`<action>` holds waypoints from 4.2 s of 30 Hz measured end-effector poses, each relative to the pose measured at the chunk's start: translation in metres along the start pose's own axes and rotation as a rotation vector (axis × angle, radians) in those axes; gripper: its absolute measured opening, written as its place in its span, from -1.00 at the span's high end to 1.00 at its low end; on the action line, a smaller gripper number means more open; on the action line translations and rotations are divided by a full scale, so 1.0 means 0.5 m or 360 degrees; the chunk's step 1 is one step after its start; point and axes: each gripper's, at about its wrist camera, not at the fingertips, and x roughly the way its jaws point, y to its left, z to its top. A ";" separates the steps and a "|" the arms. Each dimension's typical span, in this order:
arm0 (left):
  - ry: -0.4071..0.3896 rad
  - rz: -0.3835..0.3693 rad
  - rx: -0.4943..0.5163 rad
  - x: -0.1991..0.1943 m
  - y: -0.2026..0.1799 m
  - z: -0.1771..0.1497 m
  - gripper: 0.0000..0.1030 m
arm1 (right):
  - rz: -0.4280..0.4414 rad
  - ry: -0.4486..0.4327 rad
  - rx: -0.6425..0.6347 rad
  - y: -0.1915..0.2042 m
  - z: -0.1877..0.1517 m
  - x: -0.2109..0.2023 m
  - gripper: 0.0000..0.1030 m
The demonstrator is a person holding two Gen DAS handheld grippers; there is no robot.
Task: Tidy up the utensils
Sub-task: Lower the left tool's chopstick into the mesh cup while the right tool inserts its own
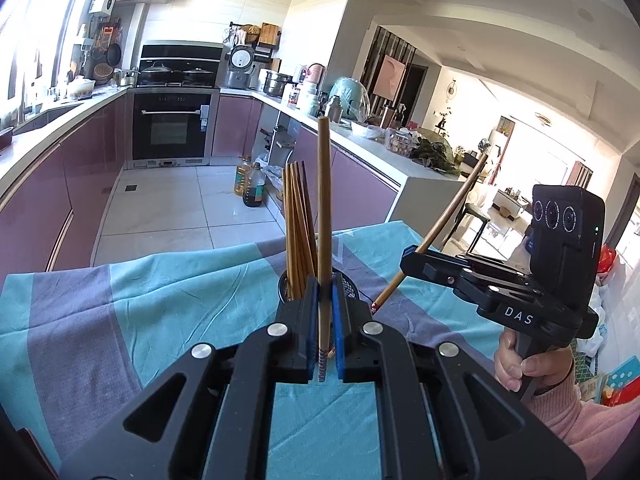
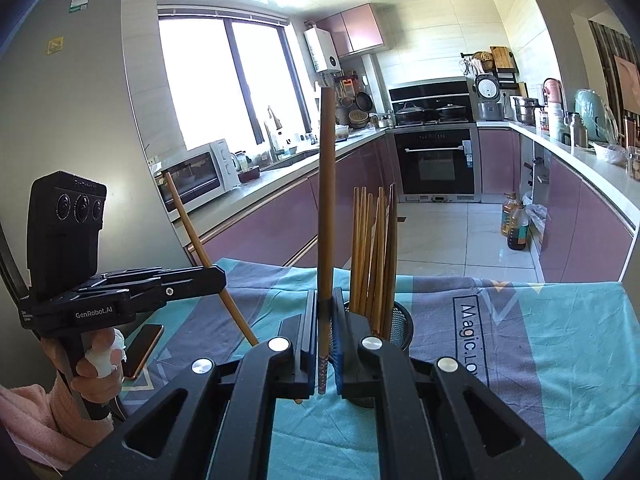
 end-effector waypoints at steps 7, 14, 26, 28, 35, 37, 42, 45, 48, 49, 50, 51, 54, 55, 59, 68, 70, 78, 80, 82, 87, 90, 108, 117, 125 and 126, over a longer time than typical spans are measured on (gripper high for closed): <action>-0.0030 -0.0003 0.0014 -0.008 -0.006 0.007 0.86 | -0.0006 -0.0028 -0.0006 -0.003 0.011 -0.006 0.89; -0.0055 -0.0007 0.0031 -0.011 -0.013 0.013 0.86 | -0.0009 -0.0054 -0.0023 -0.001 0.021 -0.011 0.89; -0.0122 -0.0032 0.0042 -0.031 -0.014 0.022 0.86 | -0.0032 -0.0110 -0.0031 -0.003 0.034 -0.030 0.89; -0.0137 -0.0028 0.0045 -0.036 -0.013 0.022 0.86 | -0.0036 -0.0117 -0.0034 -0.004 0.037 -0.030 0.89; -0.0170 -0.0030 0.0057 -0.041 -0.021 0.026 0.86 | -0.0046 -0.0124 -0.0037 -0.004 0.044 -0.029 0.89; -0.0171 -0.0020 0.0060 -0.038 -0.025 0.024 0.86 | -0.0048 -0.0122 -0.0038 -0.003 0.043 -0.027 0.89; -0.0160 -0.0009 0.0054 -0.026 -0.028 0.027 0.86 | -0.0052 -0.0124 -0.0035 -0.005 0.046 -0.023 0.89; -0.0152 0.0000 0.0056 -0.019 -0.035 0.029 0.86 | -0.0057 -0.0120 -0.0032 -0.008 0.048 -0.018 0.89; -0.0136 0.0008 0.0056 -0.013 -0.038 0.031 0.86 | -0.0059 -0.0112 -0.0023 -0.013 0.052 -0.010 0.89; -0.0129 0.0012 0.0056 -0.012 -0.040 0.028 0.86 | -0.0062 -0.0109 -0.0022 -0.014 0.051 -0.008 0.89; -0.0123 0.0010 0.0054 -0.010 -0.040 0.036 0.86 | -0.0063 -0.0105 -0.0019 -0.014 0.054 -0.003 0.89; -0.0114 0.0010 0.0054 -0.009 -0.042 0.032 0.86 | -0.0062 -0.0100 -0.0015 -0.015 0.053 0.001 0.89; -0.0097 0.0012 0.0058 -0.006 -0.047 0.034 0.86 | -0.0062 -0.0090 -0.0006 -0.016 0.051 0.007 0.89; -0.0090 0.0012 0.0059 -0.006 -0.049 0.030 0.86 | -0.0062 -0.0086 -0.0003 -0.016 0.050 0.009 0.89; -0.0070 0.0036 0.0077 -0.001 -0.052 0.038 0.86 | -0.0069 -0.0067 0.0005 -0.020 0.050 0.019 0.89; -0.0015 0.0056 0.0103 0.011 -0.069 0.029 0.86 | -0.0092 -0.0041 0.0016 -0.030 0.051 0.034 0.89; -0.0003 0.0053 0.0103 0.014 -0.069 0.033 0.86 | -0.0096 -0.0036 0.0015 -0.030 0.051 0.038 0.89; 0.0033 0.0068 0.0117 0.022 -0.068 0.041 0.86 | -0.0107 -0.0011 0.0023 -0.039 0.048 0.054 0.89; 0.0045 0.0069 0.0116 0.023 -0.071 0.040 0.86 | -0.0110 -0.0002 0.0025 -0.042 0.046 0.058 0.89; 0.0057 0.0070 0.0117 0.029 -0.074 0.041 0.86 | -0.0113 0.0007 0.0026 -0.042 0.044 0.062 0.89; 0.0088 0.0071 0.0122 0.033 -0.075 0.039 0.86 | -0.0117 0.0030 0.0037 -0.047 0.038 0.071 0.89; 0.0103 0.0073 0.0125 0.035 -0.073 0.042 0.86 | -0.0117 0.0041 0.0035 -0.048 0.035 0.075 0.89; 0.0172 0.0082 0.0135 0.052 -0.080 0.048 0.86 | -0.0124 0.0104 0.0028 -0.052 0.019 0.100 0.89; 0.0184 0.0103 0.0149 0.060 -0.083 0.056 0.85 | -0.0132 0.0152 0.0022 -0.052 0.011 0.118 0.89; 0.0211 0.0131 0.0149 0.092 -0.074 0.073 0.84 | -0.0129 0.0213 0.0030 -0.052 0.004 0.146 0.88; 0.0217 0.0138 0.0143 0.098 -0.071 0.076 0.84 | -0.0128 0.0214 0.0033 -0.052 0.006 0.148 0.88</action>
